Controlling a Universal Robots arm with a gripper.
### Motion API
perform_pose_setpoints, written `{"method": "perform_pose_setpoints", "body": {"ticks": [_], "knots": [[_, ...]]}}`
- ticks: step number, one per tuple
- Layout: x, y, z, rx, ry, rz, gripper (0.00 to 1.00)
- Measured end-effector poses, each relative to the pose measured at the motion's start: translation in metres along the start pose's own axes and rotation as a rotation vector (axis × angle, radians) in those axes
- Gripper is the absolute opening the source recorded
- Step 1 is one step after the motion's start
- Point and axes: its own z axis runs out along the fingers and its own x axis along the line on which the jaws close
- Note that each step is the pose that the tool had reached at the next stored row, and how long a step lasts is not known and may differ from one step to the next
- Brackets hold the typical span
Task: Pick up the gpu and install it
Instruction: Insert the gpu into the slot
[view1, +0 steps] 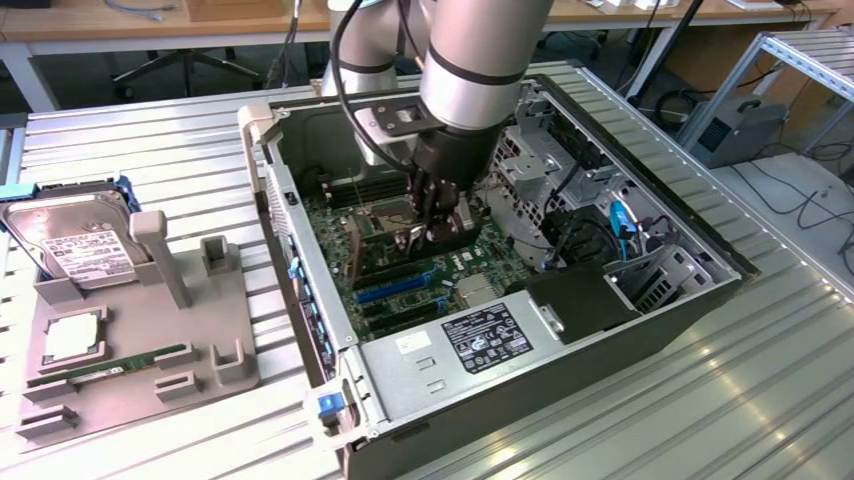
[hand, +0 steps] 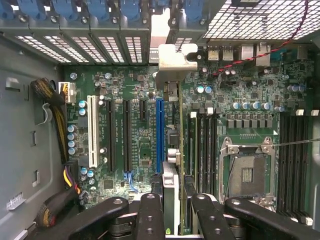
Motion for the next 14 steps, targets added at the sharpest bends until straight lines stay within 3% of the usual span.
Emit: {"method": "perform_pose_setpoints", "body": {"ticks": [14], "knots": [[0.0001, 0.0073, 0.0024, 0.0002, 0.0000, 0.003, 0.27]]}}
